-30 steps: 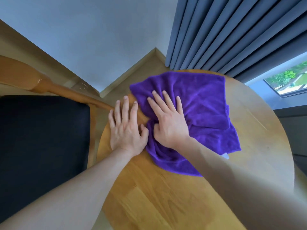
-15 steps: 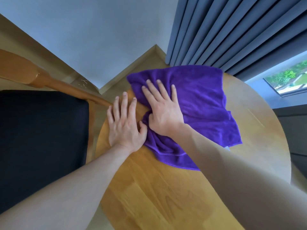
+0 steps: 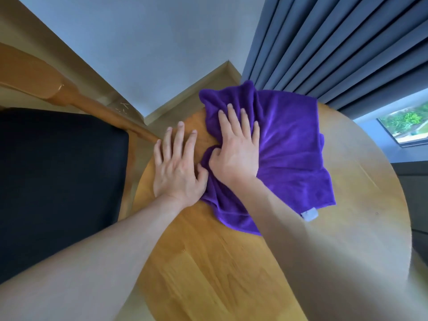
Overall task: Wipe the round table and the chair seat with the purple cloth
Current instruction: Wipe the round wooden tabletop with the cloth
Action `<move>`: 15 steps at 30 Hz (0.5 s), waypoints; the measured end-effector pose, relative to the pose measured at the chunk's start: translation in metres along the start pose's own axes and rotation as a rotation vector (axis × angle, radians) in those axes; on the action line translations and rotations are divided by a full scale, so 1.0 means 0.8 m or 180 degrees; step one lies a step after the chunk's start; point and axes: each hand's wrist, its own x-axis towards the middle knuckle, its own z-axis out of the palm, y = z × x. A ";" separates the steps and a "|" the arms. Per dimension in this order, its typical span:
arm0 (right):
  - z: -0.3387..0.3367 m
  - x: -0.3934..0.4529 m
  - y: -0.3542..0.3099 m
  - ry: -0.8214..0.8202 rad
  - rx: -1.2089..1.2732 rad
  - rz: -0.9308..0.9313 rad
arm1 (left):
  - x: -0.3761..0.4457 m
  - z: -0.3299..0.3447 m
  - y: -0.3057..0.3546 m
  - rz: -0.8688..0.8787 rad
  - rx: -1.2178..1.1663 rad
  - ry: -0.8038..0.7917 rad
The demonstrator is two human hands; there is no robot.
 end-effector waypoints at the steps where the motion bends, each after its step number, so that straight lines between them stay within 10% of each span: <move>1: 0.004 -0.007 -0.007 -0.0017 0.0013 -0.0005 | 0.000 0.000 0.000 0.0011 0.0022 -0.0020; 10: -0.016 -0.094 0.084 -0.0582 -0.0334 -0.1660 | 0.002 0.000 0.001 0.0023 -0.0049 0.0009; 15: -0.020 -0.068 0.089 -0.0028 -0.0203 -0.0897 | 0.003 0.004 -0.001 -0.0012 -0.0020 0.0015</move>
